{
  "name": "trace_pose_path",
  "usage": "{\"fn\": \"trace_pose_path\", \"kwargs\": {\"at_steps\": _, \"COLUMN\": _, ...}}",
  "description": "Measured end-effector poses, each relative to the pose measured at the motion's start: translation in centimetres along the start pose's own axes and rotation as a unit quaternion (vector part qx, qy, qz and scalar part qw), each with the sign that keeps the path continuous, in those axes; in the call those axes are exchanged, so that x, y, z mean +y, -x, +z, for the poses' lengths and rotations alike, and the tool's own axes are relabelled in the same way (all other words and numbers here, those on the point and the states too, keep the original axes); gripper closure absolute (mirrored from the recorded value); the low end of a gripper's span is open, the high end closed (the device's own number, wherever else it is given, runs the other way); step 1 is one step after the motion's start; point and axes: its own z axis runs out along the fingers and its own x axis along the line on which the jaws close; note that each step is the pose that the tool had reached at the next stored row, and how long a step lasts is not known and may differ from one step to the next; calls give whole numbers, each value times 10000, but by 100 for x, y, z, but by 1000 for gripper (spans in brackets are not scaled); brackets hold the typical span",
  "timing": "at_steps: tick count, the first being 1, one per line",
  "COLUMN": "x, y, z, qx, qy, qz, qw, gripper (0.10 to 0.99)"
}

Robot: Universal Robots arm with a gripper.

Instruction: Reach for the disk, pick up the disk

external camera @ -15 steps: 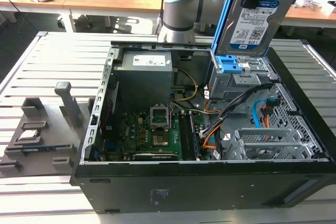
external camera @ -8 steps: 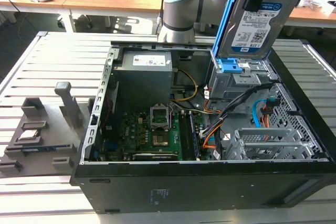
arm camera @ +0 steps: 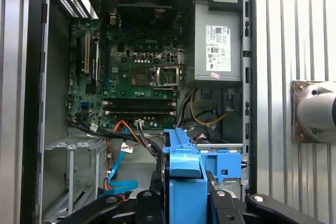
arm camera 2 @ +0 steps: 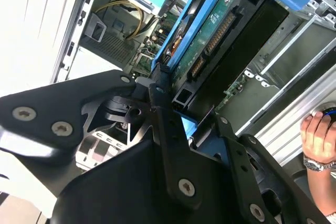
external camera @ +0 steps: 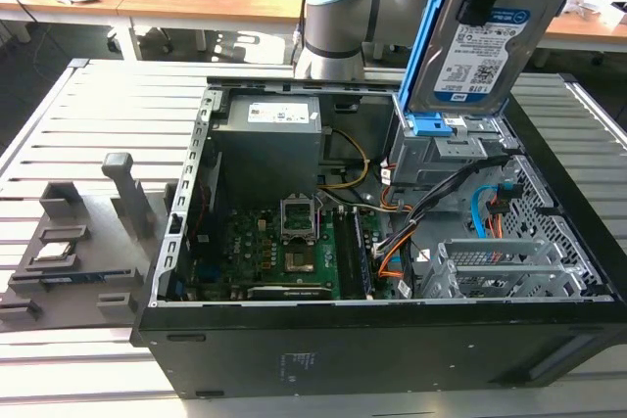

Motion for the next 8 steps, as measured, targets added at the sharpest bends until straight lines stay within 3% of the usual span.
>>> {"fn": "trace_pose_path", "kwargs": {"at_steps": 8, "x": 1, "y": -79, "z": -5, "qx": 0, "qy": 0, "qz": 0, "qw": 10000, "gripper": 718}}
